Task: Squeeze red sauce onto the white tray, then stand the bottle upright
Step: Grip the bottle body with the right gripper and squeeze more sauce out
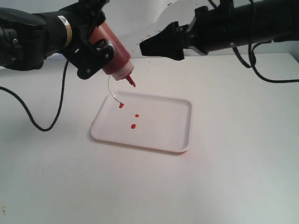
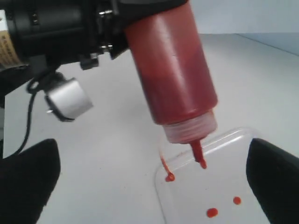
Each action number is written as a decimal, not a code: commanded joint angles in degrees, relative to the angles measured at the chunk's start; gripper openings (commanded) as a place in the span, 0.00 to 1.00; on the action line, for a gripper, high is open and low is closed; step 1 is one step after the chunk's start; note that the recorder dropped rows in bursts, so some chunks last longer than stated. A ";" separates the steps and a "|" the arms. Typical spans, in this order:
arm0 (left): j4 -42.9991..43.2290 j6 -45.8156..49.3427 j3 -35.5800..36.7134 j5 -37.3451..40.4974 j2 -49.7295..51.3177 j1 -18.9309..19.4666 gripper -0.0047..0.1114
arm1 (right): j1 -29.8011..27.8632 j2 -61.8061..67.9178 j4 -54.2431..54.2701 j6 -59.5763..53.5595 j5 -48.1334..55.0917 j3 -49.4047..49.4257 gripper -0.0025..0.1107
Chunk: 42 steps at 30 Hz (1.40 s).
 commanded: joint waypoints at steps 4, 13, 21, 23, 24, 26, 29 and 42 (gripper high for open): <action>0.25 -1.05 -0.57 -4.68 -3.29 -0.36 0.04 | -0.87 6.36 2.50 -12.85 1.10 -0.33 0.95; 0.25 -1.05 -0.57 -8.58 -3.29 -0.36 0.04 | 0.28 8.80 9.60 -19.20 -0.55 -3.83 0.95; 0.25 0.43 -0.57 -8.56 -3.29 -0.36 0.04 | 6.44 15.84 -0.87 -9.64 -4.31 -16.23 0.95; 0.25 0.43 -0.57 -8.56 -3.29 -0.36 0.04 | 7.80 15.97 -0.84 -9.59 -6.85 -16.73 0.95; 0.25 0.53 -0.57 -8.56 -3.29 -0.36 0.04 | 8.36 15.97 -1.11 -9.70 -7.33 -16.98 0.95; 0.25 0.64 -0.57 -8.56 -3.29 -0.36 0.04 | 9.41 15.97 -1.23 -9.70 -10.00 -16.98 0.92; 0.25 0.64 -0.57 -8.56 -3.29 -0.36 0.04 | 10.65 15.97 -1.47 -9.70 -12.95 -16.98 0.77; 0.25 1.87 -0.57 -8.56 -3.29 -0.36 0.04 | 12.33 15.97 -0.93 -9.42 -17.13 -16.98 0.03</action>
